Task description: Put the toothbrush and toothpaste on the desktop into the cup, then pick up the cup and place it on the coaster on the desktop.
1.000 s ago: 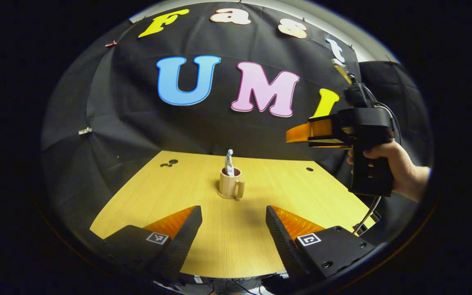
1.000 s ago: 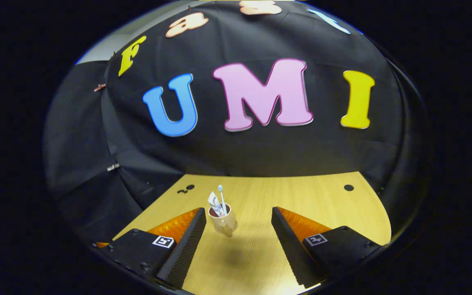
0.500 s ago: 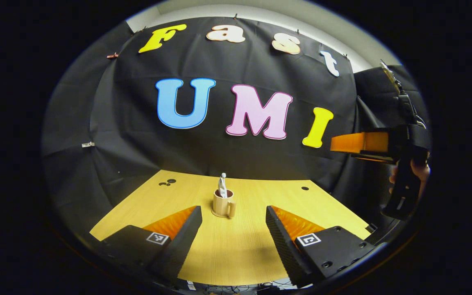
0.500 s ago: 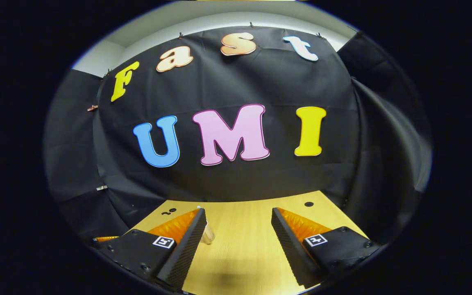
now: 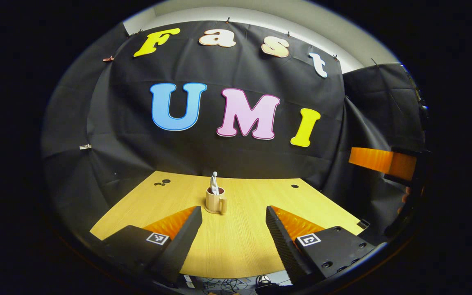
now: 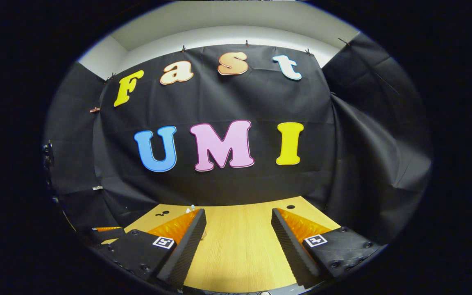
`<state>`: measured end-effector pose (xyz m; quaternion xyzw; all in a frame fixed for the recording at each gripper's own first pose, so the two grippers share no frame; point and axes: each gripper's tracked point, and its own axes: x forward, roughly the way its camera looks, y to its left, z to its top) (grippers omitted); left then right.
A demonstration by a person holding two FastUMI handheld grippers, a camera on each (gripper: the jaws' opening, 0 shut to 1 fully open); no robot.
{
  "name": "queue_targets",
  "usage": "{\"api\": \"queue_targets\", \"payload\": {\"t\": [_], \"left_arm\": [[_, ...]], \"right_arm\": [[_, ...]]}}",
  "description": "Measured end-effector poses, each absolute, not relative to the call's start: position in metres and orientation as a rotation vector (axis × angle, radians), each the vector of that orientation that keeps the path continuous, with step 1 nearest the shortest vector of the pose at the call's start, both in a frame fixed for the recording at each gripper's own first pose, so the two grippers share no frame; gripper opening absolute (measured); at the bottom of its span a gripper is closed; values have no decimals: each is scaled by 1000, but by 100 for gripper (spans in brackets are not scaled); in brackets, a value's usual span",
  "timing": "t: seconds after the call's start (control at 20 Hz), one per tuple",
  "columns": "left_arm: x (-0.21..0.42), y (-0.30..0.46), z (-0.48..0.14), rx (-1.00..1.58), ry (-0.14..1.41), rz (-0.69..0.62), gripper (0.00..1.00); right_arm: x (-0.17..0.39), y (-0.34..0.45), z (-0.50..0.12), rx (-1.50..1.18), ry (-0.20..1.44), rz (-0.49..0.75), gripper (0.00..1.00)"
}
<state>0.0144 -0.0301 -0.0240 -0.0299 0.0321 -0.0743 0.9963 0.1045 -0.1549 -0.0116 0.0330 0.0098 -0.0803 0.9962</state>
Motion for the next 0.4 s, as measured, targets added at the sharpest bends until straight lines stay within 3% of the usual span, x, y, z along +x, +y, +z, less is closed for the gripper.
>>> {"api": "queue_targets", "payload": {"t": [0.4], "left_arm": [[2,-30,-31,-41,70,-151,98]], "right_arm": [[102,-136,-27,121,69,-109,98]]}}
